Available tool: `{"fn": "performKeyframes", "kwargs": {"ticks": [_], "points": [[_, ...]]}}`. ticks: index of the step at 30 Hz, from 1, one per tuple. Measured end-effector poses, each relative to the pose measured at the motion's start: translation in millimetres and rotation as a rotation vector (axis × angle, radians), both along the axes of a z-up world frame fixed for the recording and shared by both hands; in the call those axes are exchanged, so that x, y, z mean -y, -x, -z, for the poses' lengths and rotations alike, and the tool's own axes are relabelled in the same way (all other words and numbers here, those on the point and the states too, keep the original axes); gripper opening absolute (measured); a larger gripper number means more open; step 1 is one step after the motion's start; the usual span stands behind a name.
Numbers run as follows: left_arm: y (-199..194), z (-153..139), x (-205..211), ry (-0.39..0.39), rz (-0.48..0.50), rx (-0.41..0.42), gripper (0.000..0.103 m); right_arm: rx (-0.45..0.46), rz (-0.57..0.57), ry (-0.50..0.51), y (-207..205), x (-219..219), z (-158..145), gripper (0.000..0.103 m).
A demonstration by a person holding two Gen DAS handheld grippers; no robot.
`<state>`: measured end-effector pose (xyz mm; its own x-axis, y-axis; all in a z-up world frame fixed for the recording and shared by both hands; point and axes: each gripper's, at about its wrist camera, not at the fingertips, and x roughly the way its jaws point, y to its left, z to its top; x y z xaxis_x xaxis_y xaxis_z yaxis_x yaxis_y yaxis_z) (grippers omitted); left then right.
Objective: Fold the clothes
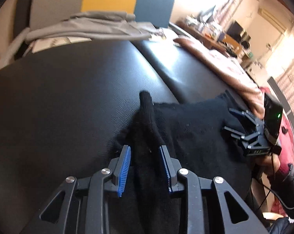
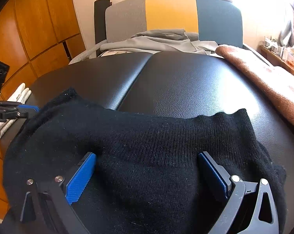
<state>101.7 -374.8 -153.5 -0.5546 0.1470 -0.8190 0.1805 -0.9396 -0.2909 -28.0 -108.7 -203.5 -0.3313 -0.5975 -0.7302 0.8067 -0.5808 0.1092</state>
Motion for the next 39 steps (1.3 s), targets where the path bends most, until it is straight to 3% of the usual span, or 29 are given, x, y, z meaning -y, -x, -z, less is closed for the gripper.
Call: {"fn": "performKeyframes", "kwargs": {"ticks": [5,8,9,11,14,17,18,21,23,27,30,33,36,39], "points": [[13.0,18.2,-12.1,0.051,0.056,0.059,0.028,-0.001,0.000,0.003,-0.3,-0.5,0.2,0.103],[2.3,10.1,-11.4,0.093,-0.007,0.016,0.006,-0.001,0.000,0.005,0.5,-0.6,0.3,0.103],[-3.6,6.3,-6.8,0.091,-0.050,-0.013,0.006,-0.002,-0.001,0.005,0.4,-0.6,0.4,0.103],[-25.3,2.2,17.9,-0.019,-0.204,-0.088,0.006,-0.002,0.000,0.008,0.4,-0.8,0.5,0.103],[-58.0,14.8,47.1,-0.111,-0.416,-0.112,0.000,-0.001,0.000,0.013,0.9,-1.3,0.6,0.103],[-86.5,36.8,74.2,-0.217,-0.562,-0.088,0.000,0.001,0.000,0.018,1.2,-1.5,0.5,0.103],[-93.6,37.5,77.4,-0.213,-0.584,-0.088,0.000,0.001,0.000,0.018,1.0,-1.4,0.5,0.103],[-108.4,18.2,73.9,-0.263,-0.536,-0.192,0.006,-0.001,0.001,0.017,0.3,-1.0,0.6,0.103],[-105.5,-2.8,58.0,-0.244,-0.447,-0.265,0.011,-0.002,0.002,0.017,-0.2,-0.8,0.6,0.103],[-68.5,-13.4,10.8,-0.156,-0.240,-0.232,0.013,-0.004,0.004,0.016,-1.1,-0.3,0.7,0.103],[-46.3,15.0,-11.6,-0.031,-0.230,-0.051,0.015,-0.003,0.008,0.018,-0.6,-0.4,0.7,0.103],[-57.3,25.7,2.5,-0.015,-0.316,-0.069,0.014,0.005,0.016,0.015,2.1,0.0,1.7,0.103],[-56.1,25.7,4.8,0.099,-0.349,-0.036,0.017,-0.009,0.020,-0.010,1.7,4.0,2.1,0.103],[-55.5,23.0,8.9,0.074,-0.354,-0.030,0.018,-0.005,0.021,-0.008,1.5,0.7,0.1,0.103]]}}
